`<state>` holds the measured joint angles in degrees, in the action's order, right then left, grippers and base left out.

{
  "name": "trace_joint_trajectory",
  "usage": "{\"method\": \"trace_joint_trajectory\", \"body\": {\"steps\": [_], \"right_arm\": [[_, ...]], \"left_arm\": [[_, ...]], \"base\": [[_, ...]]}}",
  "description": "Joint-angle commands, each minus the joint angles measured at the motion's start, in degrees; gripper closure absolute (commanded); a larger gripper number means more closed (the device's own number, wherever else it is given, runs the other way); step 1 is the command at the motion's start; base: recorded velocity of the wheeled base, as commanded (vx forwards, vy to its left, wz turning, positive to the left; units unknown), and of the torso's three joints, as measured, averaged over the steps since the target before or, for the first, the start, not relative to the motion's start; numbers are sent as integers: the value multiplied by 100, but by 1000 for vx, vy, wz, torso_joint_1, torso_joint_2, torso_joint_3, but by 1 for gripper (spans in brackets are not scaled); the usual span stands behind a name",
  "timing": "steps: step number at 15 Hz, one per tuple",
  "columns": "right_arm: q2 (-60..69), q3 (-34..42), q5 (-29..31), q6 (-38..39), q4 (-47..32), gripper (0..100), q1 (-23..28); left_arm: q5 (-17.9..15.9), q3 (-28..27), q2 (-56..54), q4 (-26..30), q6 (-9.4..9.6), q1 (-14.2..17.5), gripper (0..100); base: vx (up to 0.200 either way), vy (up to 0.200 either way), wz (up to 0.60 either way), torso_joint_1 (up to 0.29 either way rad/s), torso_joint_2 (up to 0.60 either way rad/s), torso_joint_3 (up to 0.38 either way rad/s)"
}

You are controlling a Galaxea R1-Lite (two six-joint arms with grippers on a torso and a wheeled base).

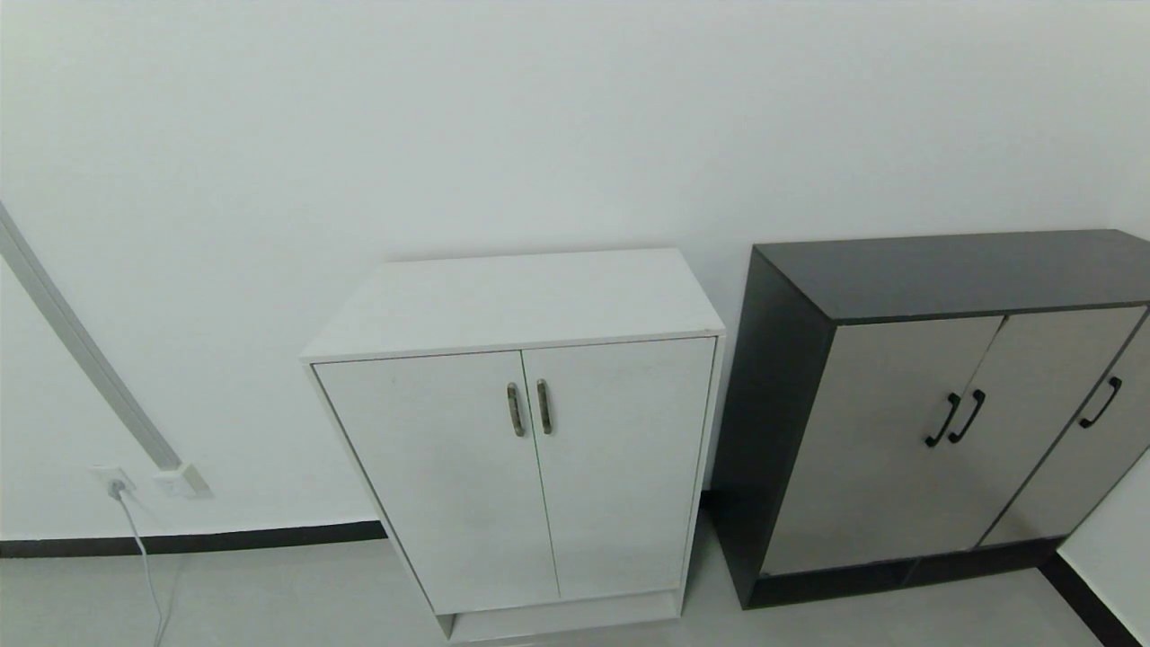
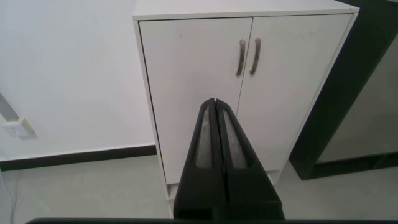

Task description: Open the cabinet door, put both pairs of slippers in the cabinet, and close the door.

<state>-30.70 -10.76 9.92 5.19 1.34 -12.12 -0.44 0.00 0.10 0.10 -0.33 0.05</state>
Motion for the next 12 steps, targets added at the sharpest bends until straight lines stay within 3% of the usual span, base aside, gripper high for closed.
{"method": "trace_joint_trajectory", "body": {"steps": [1,4,12], "right_arm": [[389,101,-61,-1,-108,100,-10],[556,602,-184,-1,-117,100,-19],[890,997,-298,-212,-108,100,-212]], "left_arm": [[0,0,-1,-1,-2,4,100],[0,0,-1,-1,-2,4,100],[0,0,-1,-1,-2,4,100]], "base": [[0,0,0,0,0,0],[0,0,0,0,0,0],[0,0,0,0,0,0]]}}
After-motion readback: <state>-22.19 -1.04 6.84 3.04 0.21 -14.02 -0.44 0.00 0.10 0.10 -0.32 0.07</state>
